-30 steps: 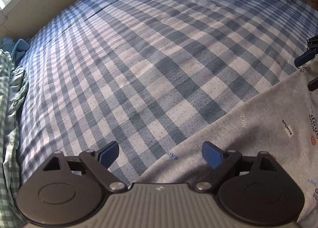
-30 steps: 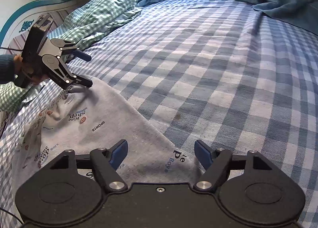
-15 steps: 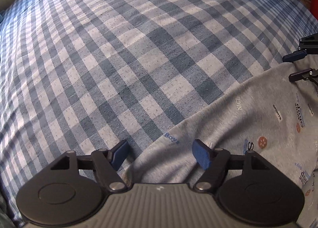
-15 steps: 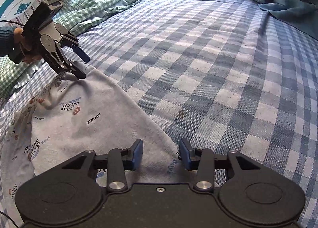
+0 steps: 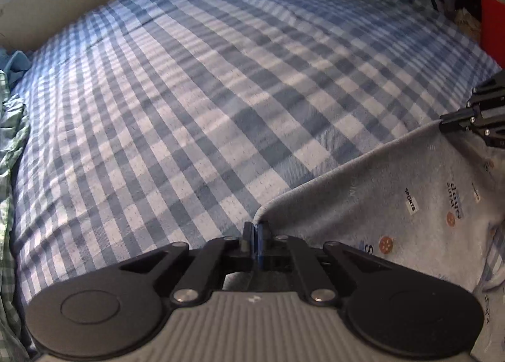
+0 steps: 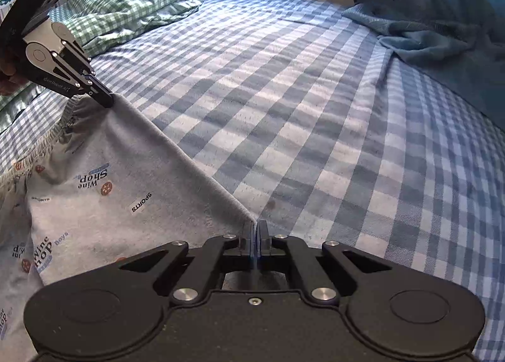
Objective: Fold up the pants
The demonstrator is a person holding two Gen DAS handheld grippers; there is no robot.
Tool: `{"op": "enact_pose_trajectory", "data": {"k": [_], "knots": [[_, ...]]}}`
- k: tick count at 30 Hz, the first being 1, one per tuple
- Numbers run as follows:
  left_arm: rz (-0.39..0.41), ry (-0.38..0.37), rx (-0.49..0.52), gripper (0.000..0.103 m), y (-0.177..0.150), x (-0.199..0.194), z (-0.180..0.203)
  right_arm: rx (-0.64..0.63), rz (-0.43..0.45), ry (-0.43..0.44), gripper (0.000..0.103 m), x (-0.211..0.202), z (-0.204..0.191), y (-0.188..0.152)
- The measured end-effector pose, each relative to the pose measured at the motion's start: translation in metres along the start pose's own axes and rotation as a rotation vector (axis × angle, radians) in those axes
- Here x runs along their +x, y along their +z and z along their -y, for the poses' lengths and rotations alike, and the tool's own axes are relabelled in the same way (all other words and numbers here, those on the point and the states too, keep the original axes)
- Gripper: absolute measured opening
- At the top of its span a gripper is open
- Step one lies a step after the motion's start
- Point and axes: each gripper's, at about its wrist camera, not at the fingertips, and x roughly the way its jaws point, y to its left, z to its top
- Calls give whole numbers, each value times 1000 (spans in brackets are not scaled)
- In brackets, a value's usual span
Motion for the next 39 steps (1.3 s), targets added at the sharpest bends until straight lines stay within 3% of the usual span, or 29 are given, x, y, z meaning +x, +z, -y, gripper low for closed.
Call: {"op": "enact_pose_trajectory", "data": {"k": [3,9,11,13,15,18,24,26,27,28,29,31,35,39], "knots": [[18,30,-6,1,-6,6,-1,24,23,-39,0,3,1,4],[-3,-13,-86,3,-12,32,-10,63,-55,-11,2,35,5,-2],[5,-42,-117,4,-16,28,-18,89,-53,26,18,31,7,-3],[3,-85,-144,16,-17,26,-26,97,-49,57,30,26,9,-4],[-4,-93,-152,30,-16,24,-30,85,-54,67,32,24,8,-3],[-24,-77,-135,44,-15,24,-33,62,-68,69,39,28,8,1],[-61,-38,-97,53,-12,38,-32,86,-71,105,47,44,18,10],[-71,-36,-107,52,-12,41,-33,86,-78,114,45,49,19,11],[-82,-34,-110,41,-12,42,-32,79,-83,112,40,50,18,12],[-87,-34,-110,25,-12,42,-31,67,-84,113,21,50,16,12],[-86,-48,-108,18,-12,41,-30,63,-87,116,5,49,14,13],[-86,-54,-94,4,-13,37,-24,54,-84,113,2,44,8,13],[-46,-22,-48,2,-18,18,-9,62,-37,70,1,19,-7,9],[58,14,-8,2,-34,-22,7,54,42,1,1,-24,-34,-2]]}}
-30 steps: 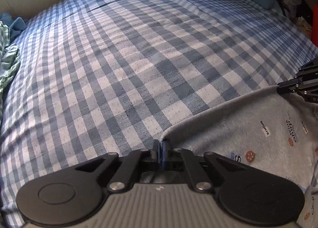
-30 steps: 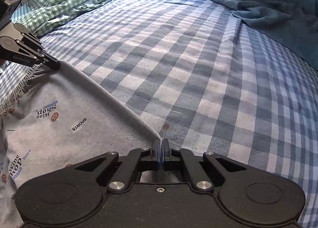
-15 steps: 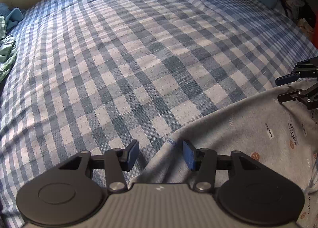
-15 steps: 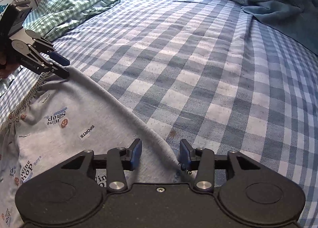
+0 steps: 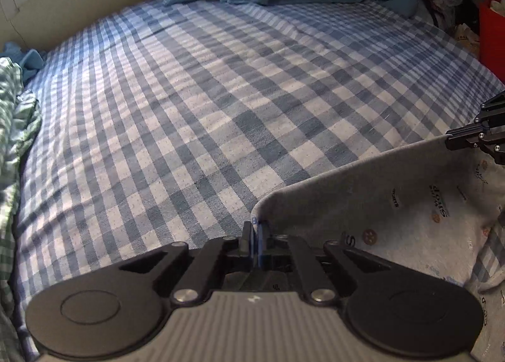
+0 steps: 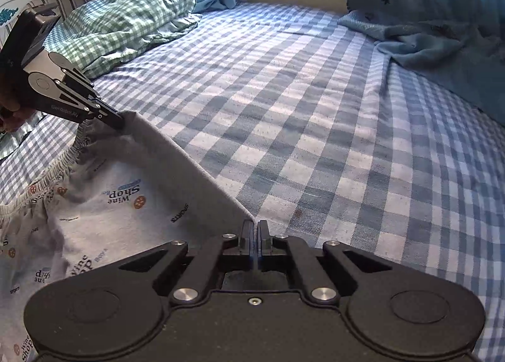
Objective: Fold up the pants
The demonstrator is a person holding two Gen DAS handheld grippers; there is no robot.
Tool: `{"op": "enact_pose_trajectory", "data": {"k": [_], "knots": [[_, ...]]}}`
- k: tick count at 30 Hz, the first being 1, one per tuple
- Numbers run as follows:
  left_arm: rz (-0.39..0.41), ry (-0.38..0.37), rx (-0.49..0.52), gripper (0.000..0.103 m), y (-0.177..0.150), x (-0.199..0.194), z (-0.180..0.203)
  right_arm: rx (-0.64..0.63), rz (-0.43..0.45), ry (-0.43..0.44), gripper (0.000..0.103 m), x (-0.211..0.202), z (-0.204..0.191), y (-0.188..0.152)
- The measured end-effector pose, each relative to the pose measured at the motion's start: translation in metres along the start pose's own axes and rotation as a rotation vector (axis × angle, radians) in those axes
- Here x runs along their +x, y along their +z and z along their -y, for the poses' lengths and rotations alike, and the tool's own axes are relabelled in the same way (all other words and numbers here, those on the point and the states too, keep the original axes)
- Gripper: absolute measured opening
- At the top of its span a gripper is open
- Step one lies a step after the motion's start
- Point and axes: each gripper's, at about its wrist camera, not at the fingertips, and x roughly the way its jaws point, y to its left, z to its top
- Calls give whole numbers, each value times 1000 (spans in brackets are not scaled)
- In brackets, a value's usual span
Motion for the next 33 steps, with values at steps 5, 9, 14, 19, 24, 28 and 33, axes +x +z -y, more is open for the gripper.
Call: {"op": "enact_pose_trajectory", "data": {"k": [5,9,14,19,24,28,33], "knots": [[107,6,29,2,-32,-59,19,-45,50,-57,0,-59,-48,-26],[162,21,83,2,-67,-100,44,-29,83,-86,0,-106,-83,-51],[188,52,156,2,-120,-137,80,15,71,-119,0,-155,-133,-85],[162,79,243,2,-172,-144,108,74,27,-134,0,-171,-170,-125],[117,94,288,2,-218,-134,123,95,-29,-135,0,-157,-196,-165],[108,124,308,1,-237,-130,129,117,-61,-109,0,-146,-205,-184],[132,169,371,1,-246,-140,134,95,-53,-103,0,-152,-214,-185]]}}
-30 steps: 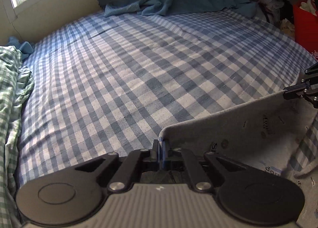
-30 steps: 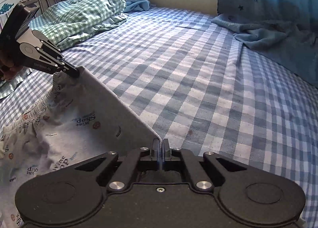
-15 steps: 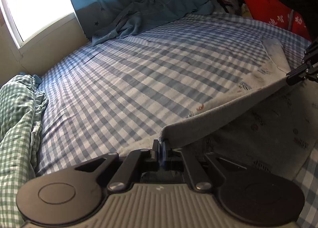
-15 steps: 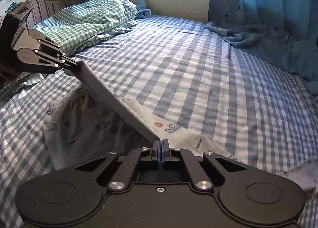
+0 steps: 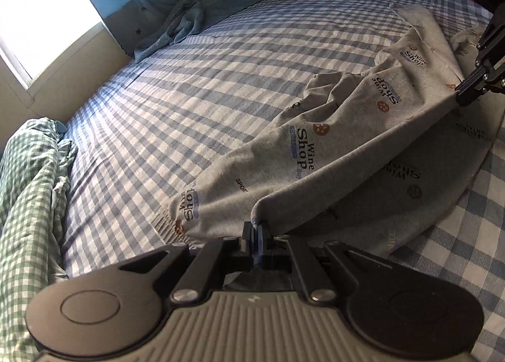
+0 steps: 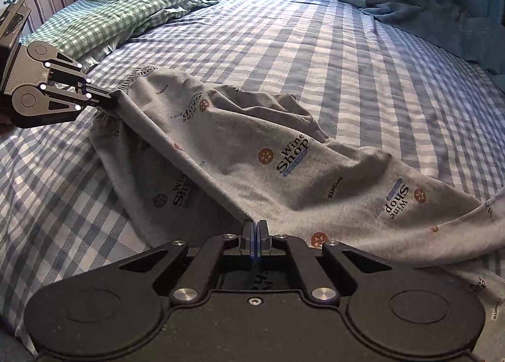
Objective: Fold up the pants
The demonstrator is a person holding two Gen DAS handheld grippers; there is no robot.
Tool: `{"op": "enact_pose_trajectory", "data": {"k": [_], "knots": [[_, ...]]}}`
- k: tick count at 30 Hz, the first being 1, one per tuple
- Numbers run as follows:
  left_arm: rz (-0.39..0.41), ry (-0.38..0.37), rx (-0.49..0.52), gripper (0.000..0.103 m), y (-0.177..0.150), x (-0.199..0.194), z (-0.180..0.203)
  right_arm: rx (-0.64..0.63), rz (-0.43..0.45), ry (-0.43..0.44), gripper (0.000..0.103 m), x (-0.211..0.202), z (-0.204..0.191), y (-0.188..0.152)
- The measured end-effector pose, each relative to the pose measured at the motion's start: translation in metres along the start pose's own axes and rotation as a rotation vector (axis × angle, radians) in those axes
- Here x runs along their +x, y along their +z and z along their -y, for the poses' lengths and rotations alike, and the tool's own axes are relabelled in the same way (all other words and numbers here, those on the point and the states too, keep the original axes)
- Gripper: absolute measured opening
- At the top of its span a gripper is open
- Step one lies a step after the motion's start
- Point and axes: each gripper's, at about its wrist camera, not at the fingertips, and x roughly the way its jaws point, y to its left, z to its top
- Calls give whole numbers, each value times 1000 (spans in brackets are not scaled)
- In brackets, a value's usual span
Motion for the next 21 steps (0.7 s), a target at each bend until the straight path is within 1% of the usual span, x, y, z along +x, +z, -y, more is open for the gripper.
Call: {"op": "enact_pose_trajectory", "data": {"k": [4,5,8,10,15,18,21], "knots": [[24,22,86,1,-2,-11,0,-54,-2,-1,0,-6,-12,3],[27,30,127,1,-4,-13,2,-59,-5,3,0,-6,-15,3],[23,22,223,1,-10,-15,8,-86,-23,12,0,-7,-25,1],[6,15,268,1,-16,-11,13,-107,-42,13,0,-4,-32,-3],[-57,-14,267,1,-30,12,28,-94,-91,18,0,11,-39,-11],[-76,-26,255,2,-35,17,32,-72,-112,19,0,17,-39,-14],[-85,-30,244,2,-38,18,30,-78,-116,20,0,18,-39,-16]]}}
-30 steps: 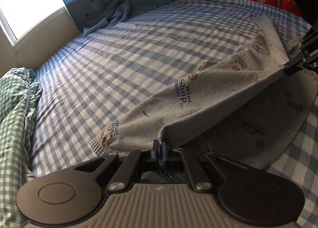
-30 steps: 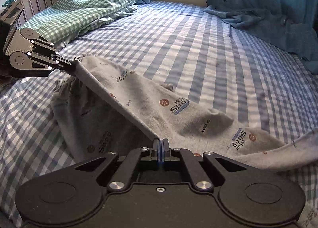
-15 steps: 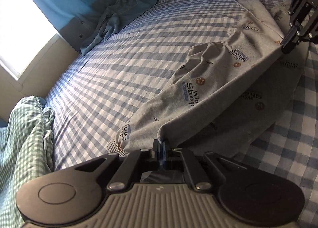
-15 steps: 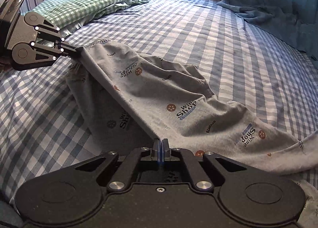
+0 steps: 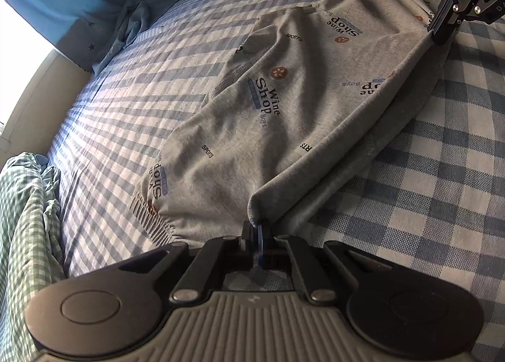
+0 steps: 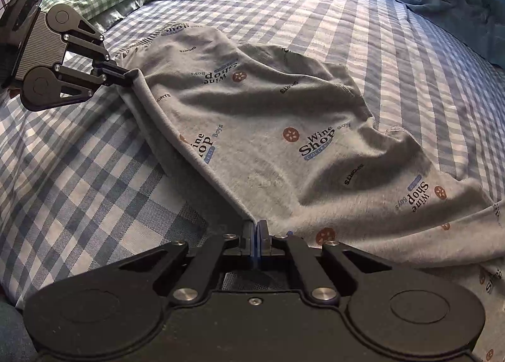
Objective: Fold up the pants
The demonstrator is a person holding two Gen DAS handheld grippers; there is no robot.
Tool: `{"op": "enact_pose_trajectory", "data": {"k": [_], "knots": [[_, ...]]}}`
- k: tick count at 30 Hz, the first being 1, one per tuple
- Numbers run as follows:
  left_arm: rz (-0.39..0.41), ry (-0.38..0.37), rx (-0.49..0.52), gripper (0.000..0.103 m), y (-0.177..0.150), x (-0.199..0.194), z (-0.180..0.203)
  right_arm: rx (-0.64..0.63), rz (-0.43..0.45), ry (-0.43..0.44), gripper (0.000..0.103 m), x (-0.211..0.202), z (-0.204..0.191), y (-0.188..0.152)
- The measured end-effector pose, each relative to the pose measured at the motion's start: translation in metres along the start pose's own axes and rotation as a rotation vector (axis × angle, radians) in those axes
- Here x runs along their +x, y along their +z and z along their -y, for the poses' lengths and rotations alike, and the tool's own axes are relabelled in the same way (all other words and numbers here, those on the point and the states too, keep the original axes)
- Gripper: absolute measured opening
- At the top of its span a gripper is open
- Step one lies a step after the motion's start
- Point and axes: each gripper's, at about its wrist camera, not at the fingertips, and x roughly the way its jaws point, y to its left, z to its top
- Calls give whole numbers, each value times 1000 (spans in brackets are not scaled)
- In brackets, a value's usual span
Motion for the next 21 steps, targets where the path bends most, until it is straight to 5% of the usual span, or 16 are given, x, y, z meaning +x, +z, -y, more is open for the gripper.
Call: {"op": "enact_pose_trajectory", "data": {"k": [6,8,13,16,19,21], "knots": [[-44,-20,-101,12,-4,-3,-10,24,-2,-1,1,3,0,-4],[-54,-28,-153,18,-5,-6,-14,47,-1,-5,9,4,1,-4],[-74,-60,-343,59,-9,-22,-24,93,24,1,27,-6,0,-4],[-61,-65,-476,80,-7,-35,-28,111,59,-14,50,-16,1,-5],[-46,-51,-602,93,1,-38,-29,162,82,-43,58,-16,7,-4],[-64,-34,-684,94,9,-31,-28,206,73,-83,63,-11,11,-4]]}}
